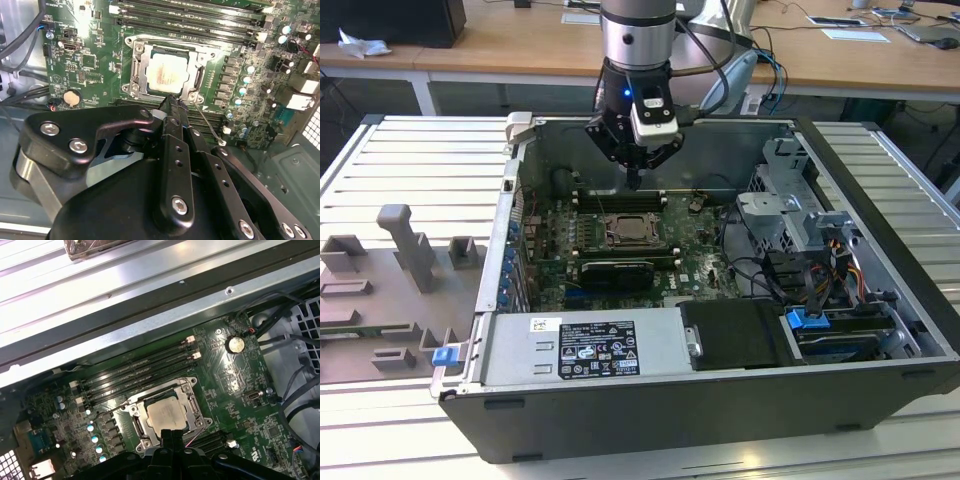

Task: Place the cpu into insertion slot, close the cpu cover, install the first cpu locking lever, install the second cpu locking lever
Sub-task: 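Install the first cpu locking lever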

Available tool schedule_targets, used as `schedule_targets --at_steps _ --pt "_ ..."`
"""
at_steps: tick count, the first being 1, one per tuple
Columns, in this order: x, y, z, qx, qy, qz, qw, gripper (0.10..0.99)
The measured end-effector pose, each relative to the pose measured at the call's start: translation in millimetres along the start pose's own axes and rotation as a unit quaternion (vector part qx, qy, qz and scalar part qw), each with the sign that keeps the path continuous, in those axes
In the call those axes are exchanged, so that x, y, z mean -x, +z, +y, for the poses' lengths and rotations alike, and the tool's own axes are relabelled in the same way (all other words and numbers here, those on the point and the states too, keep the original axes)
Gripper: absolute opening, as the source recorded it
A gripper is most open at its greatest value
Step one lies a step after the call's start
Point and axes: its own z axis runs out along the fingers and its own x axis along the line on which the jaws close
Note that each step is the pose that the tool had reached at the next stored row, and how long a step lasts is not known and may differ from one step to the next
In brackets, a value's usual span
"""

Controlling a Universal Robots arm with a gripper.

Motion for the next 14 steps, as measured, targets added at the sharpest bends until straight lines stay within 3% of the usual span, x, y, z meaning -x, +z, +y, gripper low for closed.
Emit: schedule_targets --at_steps 2,5,9,11,14 --pt "0.0 0.0 0.0 0.0001 -0.004 0.0000 1.0000 0.106" --pt "0.0 0.0 0.0 0.0012 -0.033 0.0004 0.9995 0.106" --pt "0.0 0.0 0.0 0.0027 -0.075 0.0009 0.9972 0.106" --pt "0.0 0.1 0.0 0.0036 -0.101 0.0013 0.9949 0.106" --pt "-2.3 0.0 -0.9 0.0037 -0.102 0.0013 0.9948 0.106"
